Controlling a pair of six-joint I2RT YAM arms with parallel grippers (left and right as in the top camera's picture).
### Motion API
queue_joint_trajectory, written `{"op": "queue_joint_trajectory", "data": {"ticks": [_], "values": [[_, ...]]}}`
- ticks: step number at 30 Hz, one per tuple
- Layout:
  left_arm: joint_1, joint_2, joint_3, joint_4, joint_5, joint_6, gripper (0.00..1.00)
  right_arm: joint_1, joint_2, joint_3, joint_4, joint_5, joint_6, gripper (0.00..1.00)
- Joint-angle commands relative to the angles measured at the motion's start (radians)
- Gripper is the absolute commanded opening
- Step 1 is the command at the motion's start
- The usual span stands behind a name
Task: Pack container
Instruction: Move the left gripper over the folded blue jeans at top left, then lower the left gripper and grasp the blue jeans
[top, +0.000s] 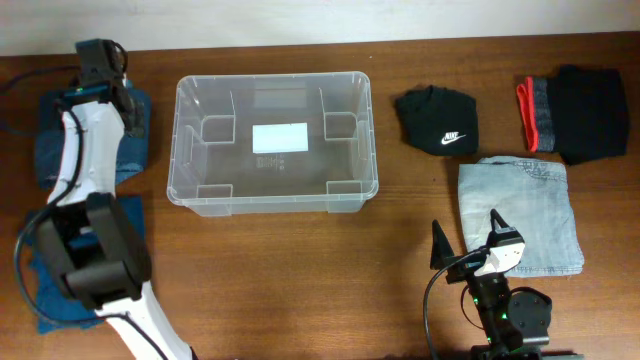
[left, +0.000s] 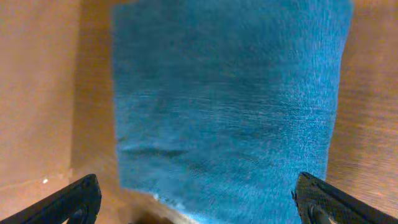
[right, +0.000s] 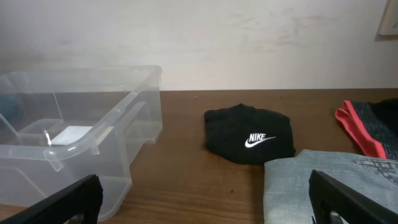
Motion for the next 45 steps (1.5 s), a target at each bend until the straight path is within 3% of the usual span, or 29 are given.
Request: {"op": "queue_joint_trajectory", "data": {"ticks": [1,10,26,37,45], "values": [[-0.002,0.059,0.019,0.021,0.011,0.071,1.0,-0.006,-0.008,-0.007,-0.004,0.01,-0.007,0.99],[-0.005,0.121,0.019,0.058,0.103,0.119,0.99,-0.006,-0.008,-0.007,-0.003,0.009,-0.007,0.98],[-0.007,0.156,0.019,0.078,0.136,0.094,0.99,-0.006,-0.008,-0.007,-0.004,0.009,-0.007,0.98],[-0.006,0.217,0.019,0.088,-0.014,0.093,0.99,-0.006,-0.008,-0.007,-0.004,0.009,-0.007,0.98],[-0.006,0.236,0.019,0.112,-0.017,0.093,1.0,-0.006,-0.008,-0.007,-0.004,0.009,-0.007,0.99]]}}
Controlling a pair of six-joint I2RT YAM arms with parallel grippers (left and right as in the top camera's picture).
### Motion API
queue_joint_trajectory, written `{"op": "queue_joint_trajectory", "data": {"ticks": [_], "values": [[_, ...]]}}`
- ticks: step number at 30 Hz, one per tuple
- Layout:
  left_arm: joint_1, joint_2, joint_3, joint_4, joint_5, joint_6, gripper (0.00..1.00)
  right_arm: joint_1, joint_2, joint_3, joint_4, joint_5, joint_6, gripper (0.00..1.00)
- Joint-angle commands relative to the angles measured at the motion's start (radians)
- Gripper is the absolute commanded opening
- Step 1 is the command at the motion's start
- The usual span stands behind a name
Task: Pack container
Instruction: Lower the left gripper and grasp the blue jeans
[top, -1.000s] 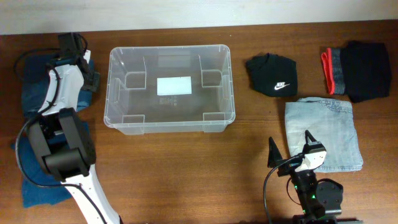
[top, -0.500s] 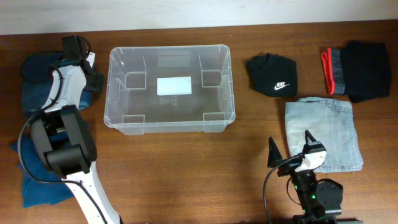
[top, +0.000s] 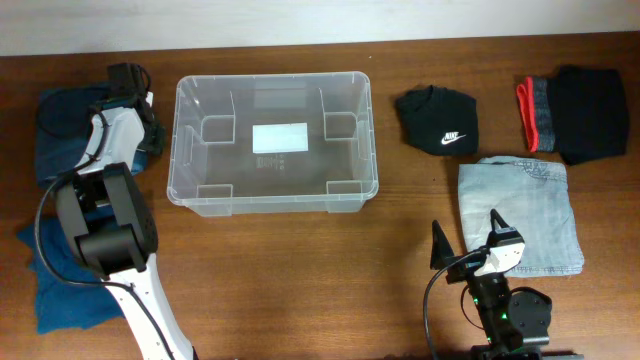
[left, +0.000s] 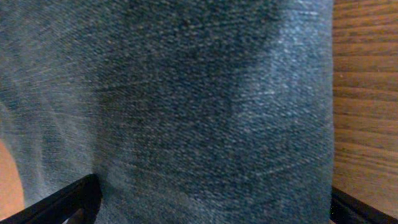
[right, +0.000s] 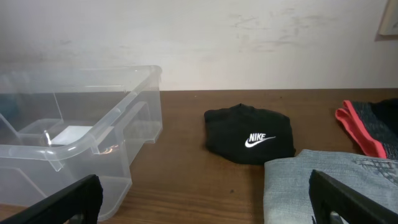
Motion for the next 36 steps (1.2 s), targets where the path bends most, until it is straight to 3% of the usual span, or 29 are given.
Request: {"op": "queue_joint_trajectory", "data": {"ticks": [1,9,19,32,33,34,36], "values": [[0.002,0.032,0.011,0.013,-0.023,-0.002,0.99,-0.006,-0.008,-0.007,-0.004,0.009,-0.008,0.98],[0.003,0.032,0.011,0.039,-0.134,-0.003,0.99,-0.006,-0.008,-0.007,-0.004,0.009,-0.008,0.98],[0.007,0.037,0.011,0.048,-0.134,-0.118,0.99,-0.006,-0.008,-0.007,-0.004,0.009,-0.008,0.99],[0.011,0.095,0.011,0.031,-0.134,-0.124,0.99,-0.006,-0.008,-0.007,-0.004,0.009,-0.008,0.98],[0.011,0.101,0.011,0.03,-0.134,-0.124,0.89,-0.006,-0.008,-0.007,-0.004,0.009,-0.008,0.99],[0.011,0.106,0.011,0.03,-0.134,-0.124,0.73,-0.006,-0.008,-0.007,-0.004,0.01,-0.008,0.98],[0.011,0.106,0.011,0.032,-0.134,-0.124,0.57,-0.006,-0.008,-0.007,-0.004,0.009,-0.008,0.98]]}}
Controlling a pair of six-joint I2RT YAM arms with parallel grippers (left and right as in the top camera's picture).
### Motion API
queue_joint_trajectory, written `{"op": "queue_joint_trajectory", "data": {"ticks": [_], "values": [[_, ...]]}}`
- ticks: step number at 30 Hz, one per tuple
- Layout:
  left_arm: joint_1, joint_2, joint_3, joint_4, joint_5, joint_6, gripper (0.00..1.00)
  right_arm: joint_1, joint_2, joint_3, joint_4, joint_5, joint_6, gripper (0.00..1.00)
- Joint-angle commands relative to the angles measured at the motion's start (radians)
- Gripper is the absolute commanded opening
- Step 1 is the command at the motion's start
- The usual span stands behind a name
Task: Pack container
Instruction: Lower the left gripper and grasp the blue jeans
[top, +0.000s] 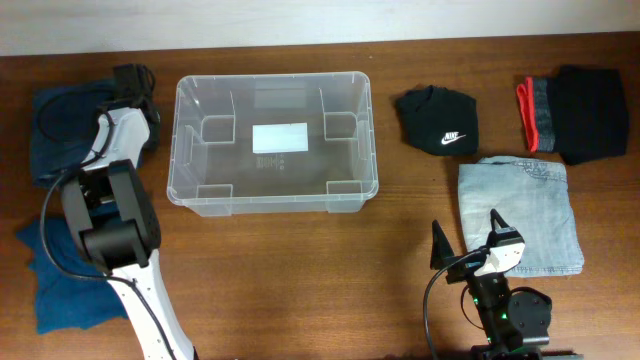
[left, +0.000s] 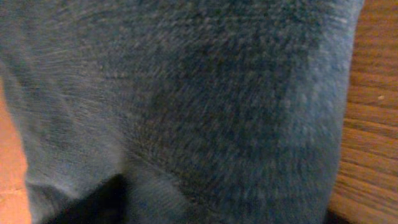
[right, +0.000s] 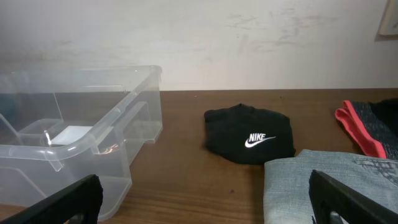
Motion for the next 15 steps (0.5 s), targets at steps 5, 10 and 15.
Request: {"op": "queue_joint_trajectory", "data": {"ticks": [5,10,15], "values": [[0.022,0.059,-0.003,0.012,-0.026,-0.012,0.29,-0.006,-0.008,-0.007,-0.004,0.009,-0.007,0.98],[0.022,0.059,-0.001,0.014,-0.028,-0.012,0.02,-0.006,-0.008,-0.007,-0.004,0.009,-0.007,0.99],[0.024,0.055,0.064,-0.003,-0.117,-0.106,0.01,-0.006,-0.008,-0.007,-0.003,0.009,-0.007,0.98]]}}
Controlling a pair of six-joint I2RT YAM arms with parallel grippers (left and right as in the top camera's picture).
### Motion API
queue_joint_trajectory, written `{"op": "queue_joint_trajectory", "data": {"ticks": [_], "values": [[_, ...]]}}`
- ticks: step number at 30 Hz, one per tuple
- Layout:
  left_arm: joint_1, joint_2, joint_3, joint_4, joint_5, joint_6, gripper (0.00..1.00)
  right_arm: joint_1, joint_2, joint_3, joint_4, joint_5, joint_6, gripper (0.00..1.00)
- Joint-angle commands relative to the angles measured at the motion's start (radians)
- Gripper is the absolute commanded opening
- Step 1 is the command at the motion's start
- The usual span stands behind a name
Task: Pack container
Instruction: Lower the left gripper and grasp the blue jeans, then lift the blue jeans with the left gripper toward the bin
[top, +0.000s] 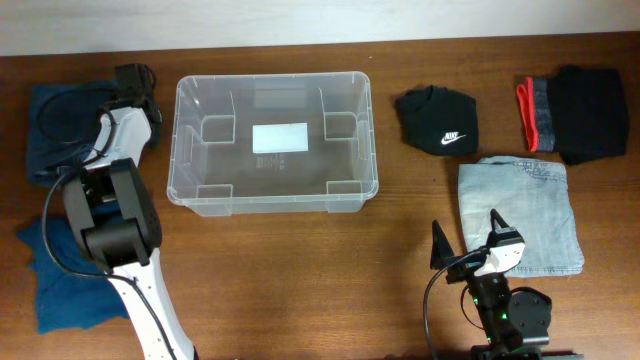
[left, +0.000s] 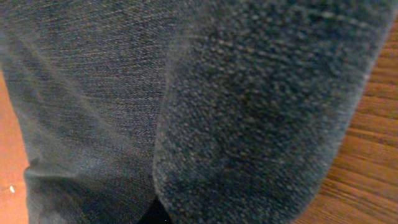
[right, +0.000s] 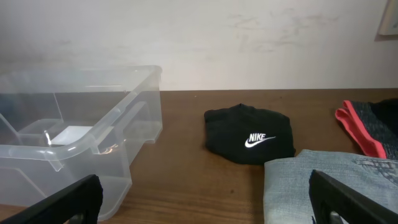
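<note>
The clear plastic container (top: 272, 140) stands empty at the table's back left. Left of it lie folded dark blue jeans (top: 62, 118). My left gripper (top: 130, 82) is down on their right edge, beside the container's left wall. In the left wrist view the dark denim (left: 186, 93) fills the frame, bunched into a fold; the fingers are hidden in it and the gripper is shut on the jeans. My right gripper (right: 199, 208) rests open near the front edge, holding nothing.
A black Nike garment (top: 437, 120) lies right of the container, with folded light denim (top: 520, 215) in front of it. A black garment with a red band (top: 575, 113) is at the back right. A blue cloth (top: 60, 285) lies at the front left.
In the left wrist view the denim has bunched into a raised fold between the jaws. The left gripper stays at the jeans' right edge. The right arm has not moved.
My left gripper hung open over the blue cloth area at the far left. Then it was open, low over the dark jeans beside the container. Then its fingers sank into the denim, and now they are shut on a fold. The right arm stayed still throughout.
</note>
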Motion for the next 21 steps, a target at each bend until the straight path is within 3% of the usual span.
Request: {"op": "queue_joint_trajectory", "data": {"ticks": [1,6,12,21], "values": [[0.028,0.042,0.071,-0.028,-0.068,-0.1,0.01,-0.006,-0.008,-0.007,-0.004,0.01,-0.008,0.98],[0.029,0.021,0.226,-0.14,-0.043,-0.179,0.01,-0.006,-0.008,-0.007,-0.004,0.009,-0.008,0.98],[0.041,-0.048,0.371,-0.243,0.171,-0.295,0.01,-0.006,-0.008,-0.007,-0.004,0.009,-0.008,0.98],[0.037,-0.274,0.402,-0.279,0.201,-0.38,0.01,-0.006,-0.008,-0.007,-0.003,0.009,-0.008,0.99]]}}
